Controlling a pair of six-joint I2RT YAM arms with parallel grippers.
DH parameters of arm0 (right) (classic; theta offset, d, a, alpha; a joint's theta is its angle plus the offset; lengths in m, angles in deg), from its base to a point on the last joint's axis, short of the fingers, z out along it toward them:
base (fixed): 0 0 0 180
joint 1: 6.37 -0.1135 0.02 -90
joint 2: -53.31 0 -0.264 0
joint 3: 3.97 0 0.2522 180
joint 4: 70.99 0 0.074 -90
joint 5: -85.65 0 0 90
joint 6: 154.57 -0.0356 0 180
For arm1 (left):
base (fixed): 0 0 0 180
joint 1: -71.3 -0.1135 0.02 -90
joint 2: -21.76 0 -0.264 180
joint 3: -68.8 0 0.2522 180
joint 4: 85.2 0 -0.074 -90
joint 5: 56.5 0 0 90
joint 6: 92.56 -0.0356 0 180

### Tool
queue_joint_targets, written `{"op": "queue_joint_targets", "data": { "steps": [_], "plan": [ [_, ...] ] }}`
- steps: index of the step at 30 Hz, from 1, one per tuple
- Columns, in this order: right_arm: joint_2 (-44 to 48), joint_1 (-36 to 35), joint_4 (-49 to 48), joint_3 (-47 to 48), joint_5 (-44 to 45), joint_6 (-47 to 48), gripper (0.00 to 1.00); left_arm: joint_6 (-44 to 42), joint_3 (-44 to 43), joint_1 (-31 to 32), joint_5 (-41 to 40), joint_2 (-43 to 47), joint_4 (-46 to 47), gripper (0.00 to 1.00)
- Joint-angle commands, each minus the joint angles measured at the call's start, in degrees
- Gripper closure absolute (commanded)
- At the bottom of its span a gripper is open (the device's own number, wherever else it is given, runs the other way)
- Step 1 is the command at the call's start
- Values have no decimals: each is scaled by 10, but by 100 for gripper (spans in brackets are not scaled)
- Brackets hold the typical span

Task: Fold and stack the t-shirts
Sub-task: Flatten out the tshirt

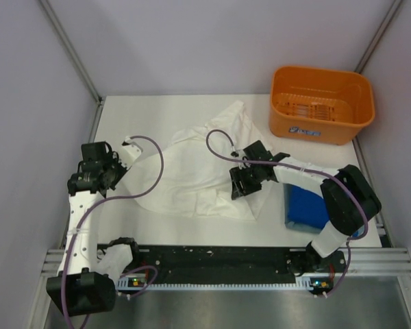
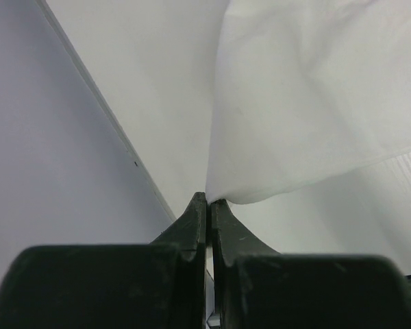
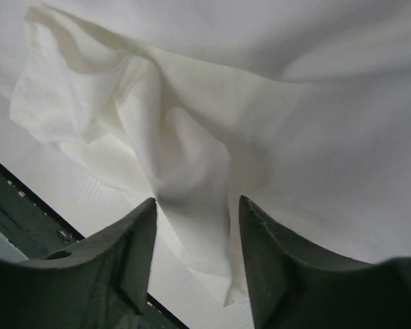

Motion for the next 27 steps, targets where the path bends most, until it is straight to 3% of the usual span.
{"op": "queue_joint_targets", "data": {
  "steps": [1,3,5,6,11,14,21,27],
  "plan": [
    [12,-1,-80,-13,-66,-29,56,3,2,-3,3,6,14,100],
    [13,-2,-84,-16,-75,-30,73,4,1,-3,3,6,14,100],
    [22,-2,-73,-15,-64,-32,98,4,1,-3,0,7,13,100],
    [35,-1,-67,-14,-58,-31,100,4,0,-3,-7,7,15,100],
    [146,-1,52,49,-3,0,100,8,-12,-3,-90,6,30,100],
    [238,-1,158,119,11,49,100,4,-61,-4,-100,9,-23,100],
    [424,0,282,292,54,93,100,8,-281,-4,-86,21,-209,100],
    [470,-1,285,440,57,86,100,3,-497,-3,-118,-1,-298,100]
  ]
}}
